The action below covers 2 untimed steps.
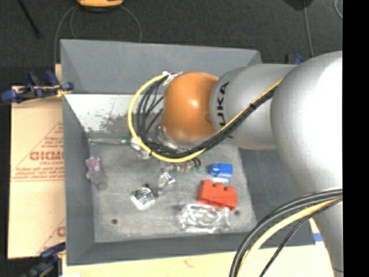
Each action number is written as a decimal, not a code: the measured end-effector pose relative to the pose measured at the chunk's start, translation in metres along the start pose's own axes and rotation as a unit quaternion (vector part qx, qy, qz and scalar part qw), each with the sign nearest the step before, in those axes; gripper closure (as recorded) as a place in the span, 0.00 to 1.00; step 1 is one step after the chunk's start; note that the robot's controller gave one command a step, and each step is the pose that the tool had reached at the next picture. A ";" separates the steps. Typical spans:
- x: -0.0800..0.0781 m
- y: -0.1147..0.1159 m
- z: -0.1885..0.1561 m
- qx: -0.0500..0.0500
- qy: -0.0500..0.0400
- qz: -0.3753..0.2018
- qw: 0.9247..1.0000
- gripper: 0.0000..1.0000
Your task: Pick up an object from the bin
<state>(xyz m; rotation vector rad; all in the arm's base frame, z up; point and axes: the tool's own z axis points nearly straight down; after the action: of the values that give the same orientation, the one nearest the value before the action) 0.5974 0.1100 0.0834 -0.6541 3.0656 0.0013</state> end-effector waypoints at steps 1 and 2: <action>0.033 0.058 -0.018 -0.001 0.003 -0.059 0.998 0.00; 0.038 0.032 -0.027 0.001 0.001 -0.064 0.998 0.00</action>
Offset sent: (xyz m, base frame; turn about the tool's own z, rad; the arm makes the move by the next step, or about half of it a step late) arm -0.0534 0.0382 0.0166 -0.1192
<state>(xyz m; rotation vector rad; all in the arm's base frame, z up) 0.5492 0.1236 0.1098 -0.8507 3.0193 -0.0036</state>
